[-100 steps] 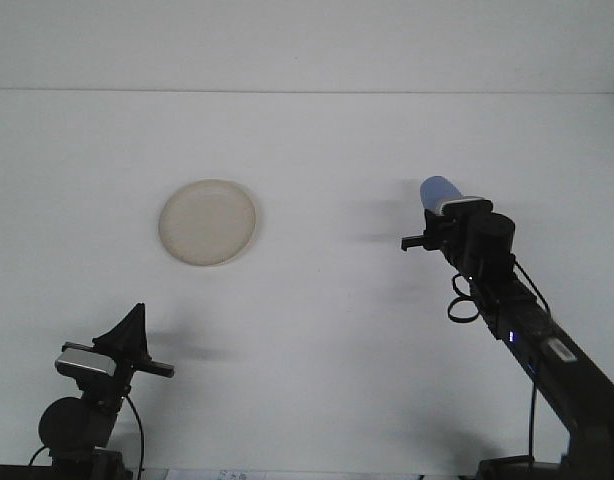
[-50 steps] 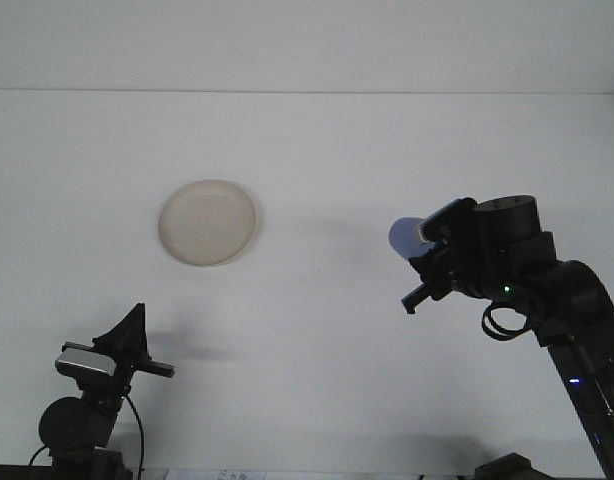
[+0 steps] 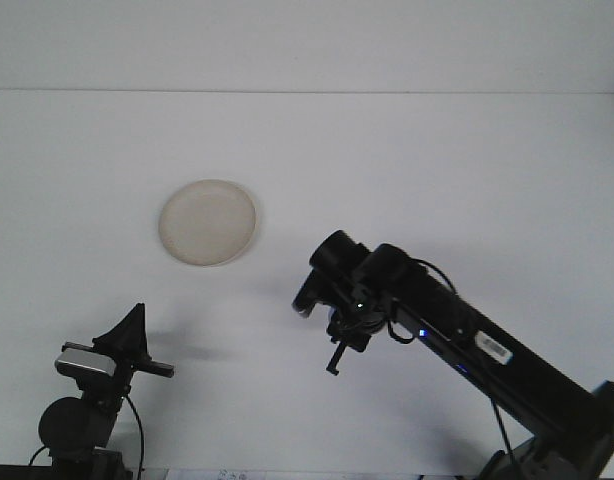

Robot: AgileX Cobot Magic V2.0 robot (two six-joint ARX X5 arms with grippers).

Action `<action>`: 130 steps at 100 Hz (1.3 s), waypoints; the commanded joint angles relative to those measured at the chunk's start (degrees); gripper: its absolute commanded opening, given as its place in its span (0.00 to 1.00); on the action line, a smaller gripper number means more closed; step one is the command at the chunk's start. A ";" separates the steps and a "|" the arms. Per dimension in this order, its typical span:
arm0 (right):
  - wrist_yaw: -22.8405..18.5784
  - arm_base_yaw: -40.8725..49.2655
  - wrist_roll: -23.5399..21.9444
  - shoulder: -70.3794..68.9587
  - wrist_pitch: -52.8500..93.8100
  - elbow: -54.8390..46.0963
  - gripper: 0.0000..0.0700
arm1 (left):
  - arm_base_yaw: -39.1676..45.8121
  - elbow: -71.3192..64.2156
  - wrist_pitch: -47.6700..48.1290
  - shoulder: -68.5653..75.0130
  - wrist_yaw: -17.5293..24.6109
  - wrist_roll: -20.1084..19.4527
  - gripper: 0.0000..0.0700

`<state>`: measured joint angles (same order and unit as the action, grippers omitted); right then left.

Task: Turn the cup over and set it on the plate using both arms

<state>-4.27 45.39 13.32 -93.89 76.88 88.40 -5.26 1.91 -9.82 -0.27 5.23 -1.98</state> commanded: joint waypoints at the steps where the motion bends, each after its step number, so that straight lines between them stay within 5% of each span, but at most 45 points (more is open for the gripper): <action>1: 0.24 2.21 1.38 -2.34 1.60 0.96 0.00 | 0.00 -1.09 -0.57 0.04 -0.20 0.04 0.02; 86: -1.92 7.04 3.48 -7.54 1.16 0.94 0.01 | 0.00 -1.09 -0.57 0.04 -0.20 0.04 0.02; 105: -1.95 7.04 3.43 -7.54 0.90 0.94 0.30 | 0.00 -1.09 -0.57 0.04 -0.20 0.04 0.02; 121: -1.95 7.04 3.43 -7.54 0.85 0.94 0.34 | 0.00 -1.09 -0.57 0.04 -0.20 0.04 0.02; 130: -1.95 7.04 3.43 -7.50 0.85 0.96 0.55 | 0.00 -1.09 -0.57 0.04 -0.20 0.04 0.02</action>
<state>-6.04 51.75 16.27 -100.05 76.90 88.36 -5.26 1.91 -9.82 -0.27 5.23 -1.98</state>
